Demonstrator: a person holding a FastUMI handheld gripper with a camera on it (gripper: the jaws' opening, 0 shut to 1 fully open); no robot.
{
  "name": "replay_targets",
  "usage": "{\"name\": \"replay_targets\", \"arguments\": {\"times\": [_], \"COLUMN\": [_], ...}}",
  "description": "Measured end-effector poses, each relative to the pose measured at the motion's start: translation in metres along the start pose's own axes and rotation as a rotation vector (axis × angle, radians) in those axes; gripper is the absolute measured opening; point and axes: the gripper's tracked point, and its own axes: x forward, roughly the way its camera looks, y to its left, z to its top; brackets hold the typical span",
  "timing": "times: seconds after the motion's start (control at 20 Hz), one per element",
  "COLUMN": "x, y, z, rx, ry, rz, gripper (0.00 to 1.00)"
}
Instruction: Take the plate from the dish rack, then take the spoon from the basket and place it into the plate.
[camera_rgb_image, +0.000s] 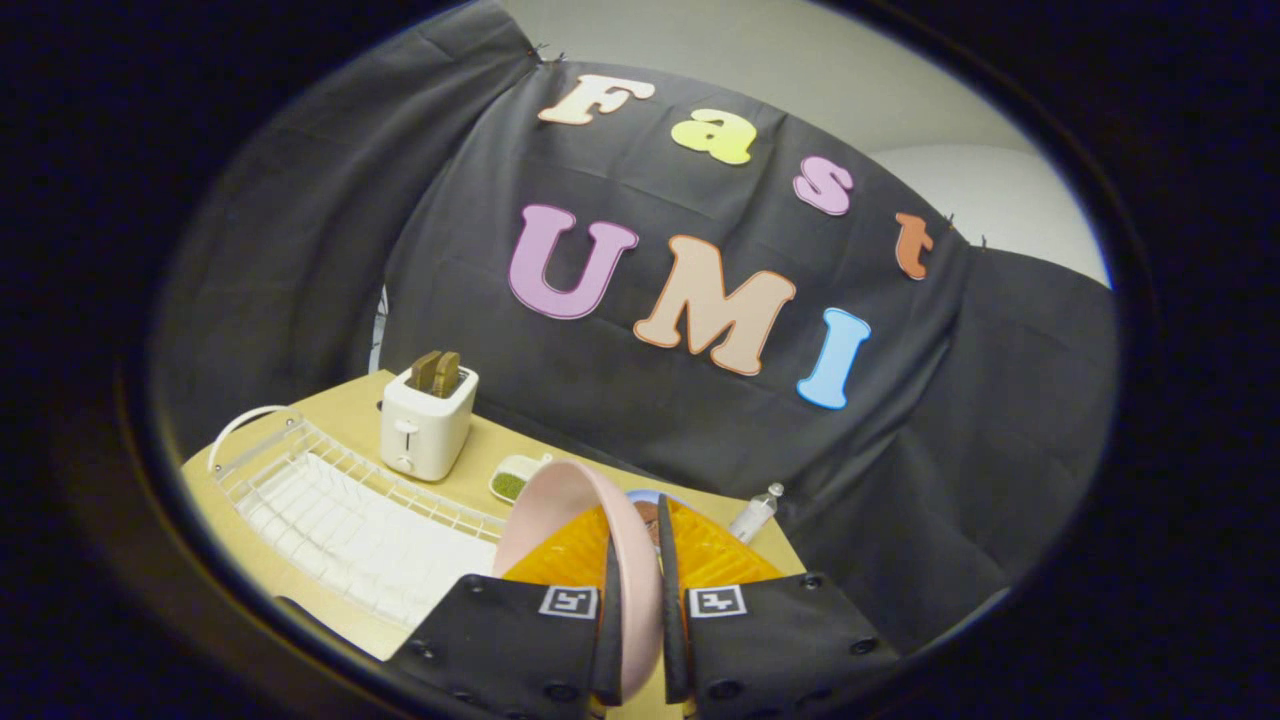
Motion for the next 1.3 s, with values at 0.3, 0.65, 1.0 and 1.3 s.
{"name": "replay_targets", "arguments": {"times": [0.3, 0.65, 1.0, 1.3], "x": [-0.033, -0.054, -0.048, -0.022], "y": [-0.016, -0.014, -0.019, -0.032], "z": [-0.063, -0.157, -0.226, -0.273], "rx": [0.043, 0.148, 0.282, 0.405], "ry": [0.042, 0.117, 0.199, 0.264], "rz": [0.072, 0.157, 0.207, 0.227], "gripper": [0.19, 0.19, 0.19, 0.19]}}
